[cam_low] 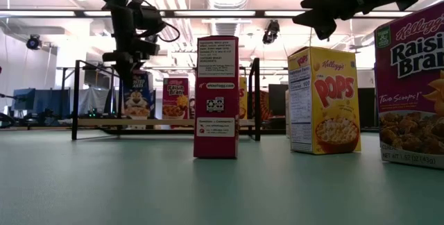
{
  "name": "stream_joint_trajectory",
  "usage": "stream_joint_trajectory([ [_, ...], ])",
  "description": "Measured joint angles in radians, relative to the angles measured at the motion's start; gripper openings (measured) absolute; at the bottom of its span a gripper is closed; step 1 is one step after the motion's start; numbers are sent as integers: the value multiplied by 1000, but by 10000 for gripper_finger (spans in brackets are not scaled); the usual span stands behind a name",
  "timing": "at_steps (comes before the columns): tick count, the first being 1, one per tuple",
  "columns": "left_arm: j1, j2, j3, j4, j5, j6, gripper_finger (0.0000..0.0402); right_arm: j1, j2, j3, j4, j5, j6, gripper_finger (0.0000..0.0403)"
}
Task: Stack cereal on shelf
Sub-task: Put the bottom left blue cereal box on the shelf
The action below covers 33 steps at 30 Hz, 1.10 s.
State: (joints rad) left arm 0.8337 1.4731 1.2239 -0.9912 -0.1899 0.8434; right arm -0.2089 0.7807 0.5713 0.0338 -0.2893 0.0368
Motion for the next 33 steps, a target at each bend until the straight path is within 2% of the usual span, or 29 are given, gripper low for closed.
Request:
stream_joint_trajectory([
  [14, 15, 51, 1, -21, -15, -60, 146, 0, 0, 0, 0, 1, 8, 209],
  [19, 15, 58, 6, -25, -20, -66, 171, 0, 0, 0, 0, 0, 8, 209],
  [25, 16, 56, 25, -25, -104, -64, 208, 0, 0, 0, 0, 1, 8, 209],
  [33, 14, 54, 59, -25, -100, -48, 232, 0, 0, 0, 0, 1, 8, 209],
])
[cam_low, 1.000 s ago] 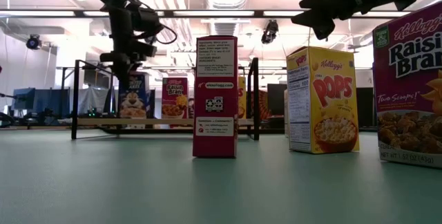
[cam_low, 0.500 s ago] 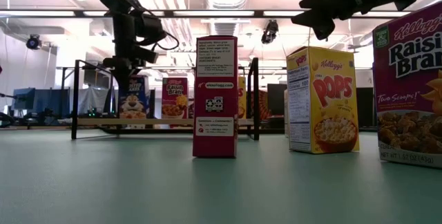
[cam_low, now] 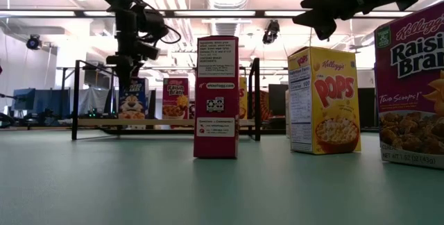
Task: Stack cereal on shelf
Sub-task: Put the bottom left blue cereal box on the shelf, then adjust the pink cereal box on the shelf
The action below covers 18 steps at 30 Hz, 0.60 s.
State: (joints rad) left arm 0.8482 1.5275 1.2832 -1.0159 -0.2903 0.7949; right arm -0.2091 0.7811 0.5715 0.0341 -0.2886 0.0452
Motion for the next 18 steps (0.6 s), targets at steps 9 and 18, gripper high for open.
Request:
stream_joint_trajectory([
  [9, -1, 0, 59, -11, 1, 4, 234, 0, 0, 0, 0, 0, 0, 209],
  [18, -3, -1, 160, -81, 52, -43, 233, 0, 0, 1, 0, 0, 0, 209],
])
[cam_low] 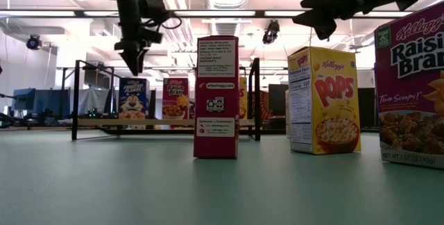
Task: Stack cereal on shelf
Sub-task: Adjust the pink cereal box on the shelf
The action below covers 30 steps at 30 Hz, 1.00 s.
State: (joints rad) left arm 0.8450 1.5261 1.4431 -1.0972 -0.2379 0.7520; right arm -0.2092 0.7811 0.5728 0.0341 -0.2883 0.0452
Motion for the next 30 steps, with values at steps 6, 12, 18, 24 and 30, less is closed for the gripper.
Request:
stream_joint_trajectory([
  [6, -10, -5, 36, -3, 170, -261, 233, 0, 0, 0, 0, 0, 0, 209],
  [12, -57, -23, -12, 49, 368, -354, 233, 0, 0, 0, 0, 0, 0, 209],
  [18, -88, -22, -146, 275, 346, -349, 232, 0, 0, 0, 0, 0, 0, 209],
  [24, -88, -16, -222, 421, 246, -302, 215, 0, 0, 0, 0, 1, 7, 209],
  [30, -97, -12, -227, 388, 258, -281, 192, 0, 0, 0, 1, 1, 8, 209],
])
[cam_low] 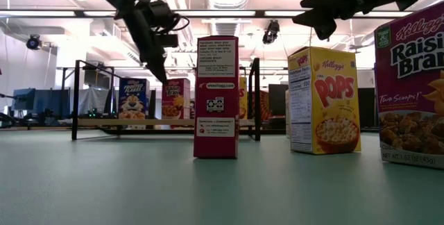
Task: Stack cereal on shelf
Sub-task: Adjust the pink cereal box on the shelf
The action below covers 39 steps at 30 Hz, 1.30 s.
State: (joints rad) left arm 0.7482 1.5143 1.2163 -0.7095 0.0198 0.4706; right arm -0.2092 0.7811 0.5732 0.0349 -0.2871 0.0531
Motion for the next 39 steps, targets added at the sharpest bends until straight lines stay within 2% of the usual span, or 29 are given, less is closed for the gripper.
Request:
stream_joint_trajectory([
  [6, -17, -3, 22, -72, 73, -25, 190, 0, 0, 0, 0, 3, -2, 209],
  [12, -29, -6, 137, -64, 97, 35, 190, 0, 0, 0, 0, 73, -2, 209],
  [14, -22, -6, 181, -24, 49, 53, 190, 0, 0, 0, 0, 80, -1, 209],
  [17, 1, 2, 231, 22, -97, 105, 184, 0, 0, 0, 0, 79, -1, 209],
  [19, 28, 19, 251, 52, -155, 130, 168, 0, 0, 0, 0, 79, -1, 209],
  [25, 120, 110, 262, 65, -106, 139, 85, 0, 0, 0, 0, 79, -1, 209],
  [30, 153, 208, 262, 44, -108, 102, 15, 0, 0, 0, 0, 79, -1, 209],
  [32, 152, 232, 261, 20, -107, 92, 4, 0, 0, 0, 0, 79, -1, 209],
  [39, 119, 240, 261, -45, -107, 14, 12, 0, 0, 0, 0, 79, -3, 209],
])
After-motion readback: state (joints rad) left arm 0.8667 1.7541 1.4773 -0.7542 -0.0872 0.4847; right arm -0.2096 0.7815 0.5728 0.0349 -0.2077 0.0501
